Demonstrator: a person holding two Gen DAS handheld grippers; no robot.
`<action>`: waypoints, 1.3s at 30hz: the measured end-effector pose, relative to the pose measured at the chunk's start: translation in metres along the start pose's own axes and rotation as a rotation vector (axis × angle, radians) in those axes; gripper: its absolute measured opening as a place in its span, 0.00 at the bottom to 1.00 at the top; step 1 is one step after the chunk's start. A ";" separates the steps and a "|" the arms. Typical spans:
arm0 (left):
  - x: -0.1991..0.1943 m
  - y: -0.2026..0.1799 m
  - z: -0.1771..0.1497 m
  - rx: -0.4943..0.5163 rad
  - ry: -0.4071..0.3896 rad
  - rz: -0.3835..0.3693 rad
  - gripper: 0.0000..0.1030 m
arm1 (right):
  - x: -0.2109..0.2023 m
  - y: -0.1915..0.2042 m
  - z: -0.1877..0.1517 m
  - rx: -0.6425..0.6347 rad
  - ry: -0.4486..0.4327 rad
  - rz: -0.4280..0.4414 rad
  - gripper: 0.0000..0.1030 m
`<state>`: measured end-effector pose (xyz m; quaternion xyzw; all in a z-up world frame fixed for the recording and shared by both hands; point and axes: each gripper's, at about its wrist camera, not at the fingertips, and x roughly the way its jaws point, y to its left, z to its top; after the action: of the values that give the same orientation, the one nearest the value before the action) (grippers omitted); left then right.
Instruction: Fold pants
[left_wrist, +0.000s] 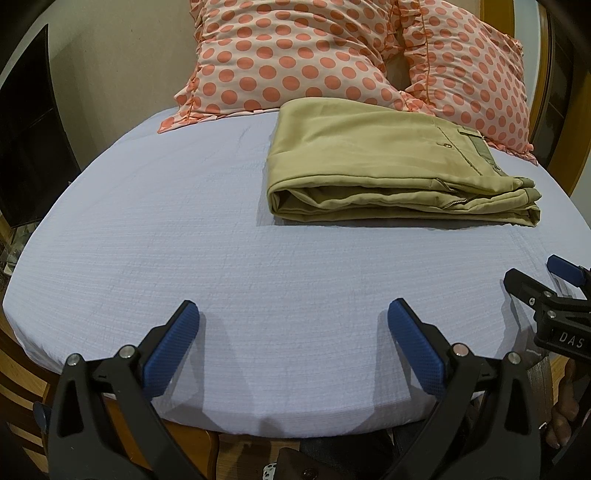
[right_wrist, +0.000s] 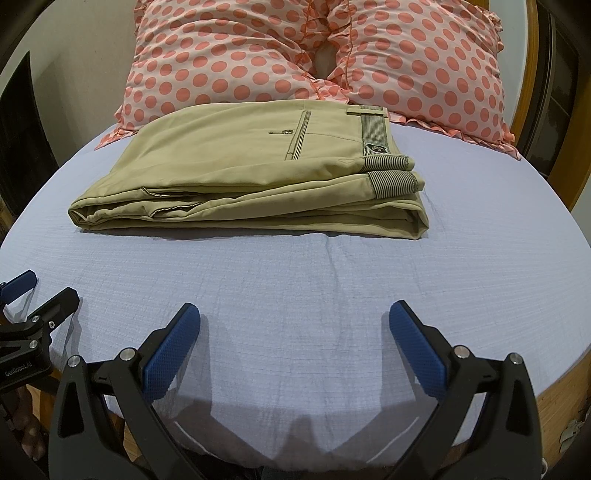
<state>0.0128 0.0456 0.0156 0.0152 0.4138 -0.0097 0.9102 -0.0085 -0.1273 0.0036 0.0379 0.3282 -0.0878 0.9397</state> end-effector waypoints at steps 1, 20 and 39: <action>0.000 0.000 0.000 0.000 0.000 0.000 0.98 | 0.000 0.000 0.000 0.000 0.000 0.000 0.99; 0.002 0.002 0.002 -0.001 0.016 -0.002 0.98 | 0.000 0.000 0.000 0.002 0.001 -0.001 0.99; 0.003 0.004 0.008 0.006 0.067 -0.012 0.98 | 0.000 0.001 0.000 0.003 0.000 -0.003 0.99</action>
<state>0.0207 0.0489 0.0185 0.0160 0.4443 -0.0157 0.8956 -0.0080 -0.1268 0.0038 0.0390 0.3281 -0.0896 0.9396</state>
